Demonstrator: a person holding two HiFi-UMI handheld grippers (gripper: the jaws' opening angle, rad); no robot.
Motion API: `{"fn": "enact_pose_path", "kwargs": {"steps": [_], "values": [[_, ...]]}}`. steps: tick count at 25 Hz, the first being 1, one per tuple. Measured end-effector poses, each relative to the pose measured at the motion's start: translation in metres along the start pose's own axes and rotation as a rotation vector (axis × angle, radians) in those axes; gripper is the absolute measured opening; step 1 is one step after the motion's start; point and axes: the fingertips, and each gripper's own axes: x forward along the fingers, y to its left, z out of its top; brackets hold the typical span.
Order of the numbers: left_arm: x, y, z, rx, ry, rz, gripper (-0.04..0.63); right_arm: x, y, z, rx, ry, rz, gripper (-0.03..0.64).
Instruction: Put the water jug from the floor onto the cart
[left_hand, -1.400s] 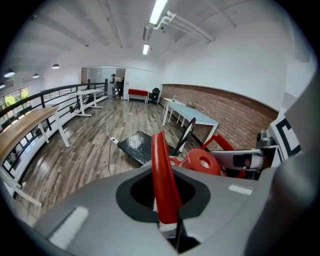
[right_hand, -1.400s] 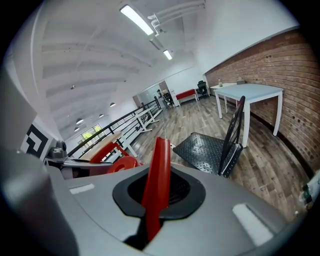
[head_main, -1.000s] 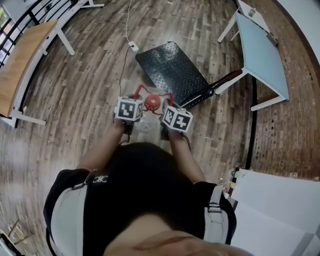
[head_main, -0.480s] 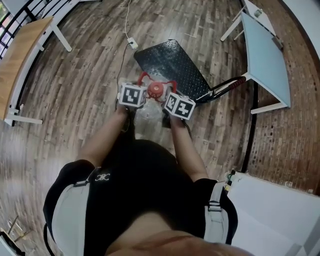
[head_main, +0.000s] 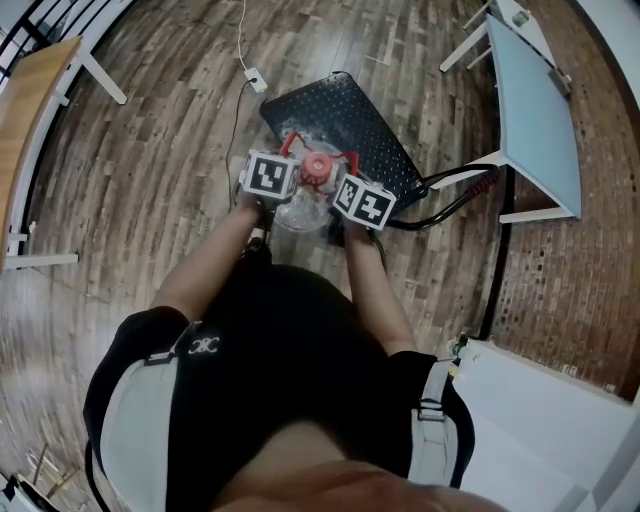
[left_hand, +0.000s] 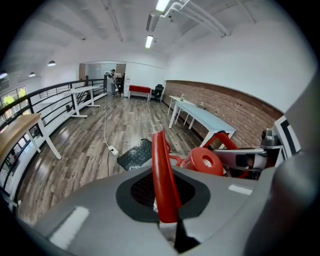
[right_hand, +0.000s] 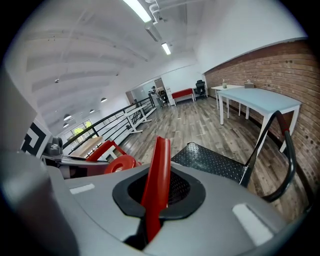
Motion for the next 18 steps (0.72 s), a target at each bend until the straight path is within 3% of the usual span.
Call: {"fn": "enact_pose_path", "kwargs": {"steps": [4, 18], "values": [[0.023, 0.031, 0.025, -0.002, 0.049, -0.009, 0.017, 0.038, 0.009, 0.023, 0.018, 0.009, -0.026, 0.021], [0.093, 0.116, 0.133, 0.085, 0.039, -0.069, 0.017, 0.146, 0.033, 0.110, 0.021, -0.018, -0.083, 0.021]]}}
